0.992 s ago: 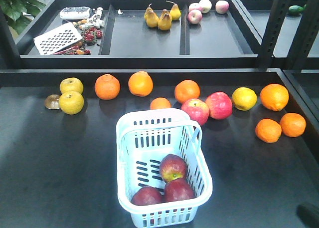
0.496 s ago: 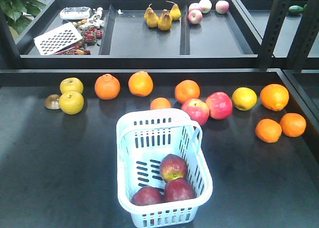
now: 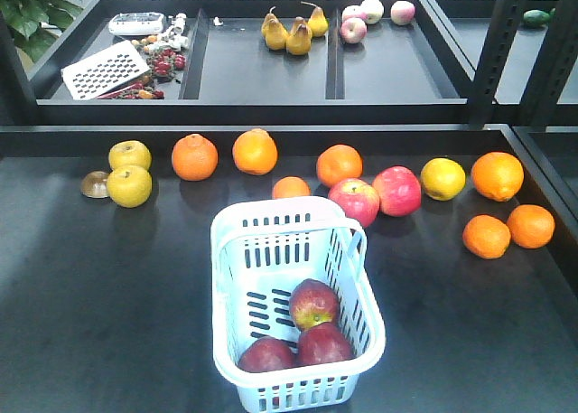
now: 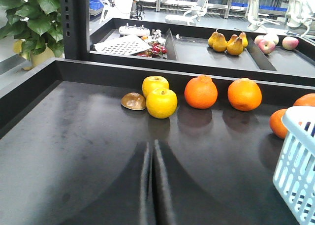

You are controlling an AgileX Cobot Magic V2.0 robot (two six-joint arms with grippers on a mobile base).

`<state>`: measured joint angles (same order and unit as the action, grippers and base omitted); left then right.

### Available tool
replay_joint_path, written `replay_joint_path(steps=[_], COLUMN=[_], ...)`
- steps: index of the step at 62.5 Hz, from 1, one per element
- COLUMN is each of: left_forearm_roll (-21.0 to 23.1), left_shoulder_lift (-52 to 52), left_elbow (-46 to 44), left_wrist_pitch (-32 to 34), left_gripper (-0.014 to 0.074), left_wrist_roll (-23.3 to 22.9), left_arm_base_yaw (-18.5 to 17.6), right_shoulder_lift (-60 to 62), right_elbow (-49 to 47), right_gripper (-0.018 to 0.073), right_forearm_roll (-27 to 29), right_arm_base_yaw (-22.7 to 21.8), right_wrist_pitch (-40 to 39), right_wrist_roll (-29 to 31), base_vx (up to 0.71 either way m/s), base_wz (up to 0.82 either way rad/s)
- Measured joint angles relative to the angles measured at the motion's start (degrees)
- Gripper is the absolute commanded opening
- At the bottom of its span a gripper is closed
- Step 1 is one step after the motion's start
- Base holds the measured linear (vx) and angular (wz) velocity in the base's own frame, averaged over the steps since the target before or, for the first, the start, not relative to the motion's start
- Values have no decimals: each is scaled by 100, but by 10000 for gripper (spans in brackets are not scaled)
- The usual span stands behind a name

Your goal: Pick three apples into basket with both arms

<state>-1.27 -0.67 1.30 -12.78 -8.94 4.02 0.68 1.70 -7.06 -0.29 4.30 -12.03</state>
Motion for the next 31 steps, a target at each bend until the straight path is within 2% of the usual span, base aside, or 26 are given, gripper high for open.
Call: replay_joint_path(steps=[31], left_forearm_roll=[0], left_shoulder_lift=[0], left_elbow=[0], left_wrist_pitch=[0], left_gripper=[-6], left_wrist_roll=[0], left_arm_base_yaw=[0], right_shoulder_lift=[0], right_elbow=[0], right_gripper=[-8], right_forearm_roll=[-46], right_arm_base_yaw=[0], right_wrist_pitch=[-17], right_wrist_roll=[5], base_vx=[0], base_wz=[0])
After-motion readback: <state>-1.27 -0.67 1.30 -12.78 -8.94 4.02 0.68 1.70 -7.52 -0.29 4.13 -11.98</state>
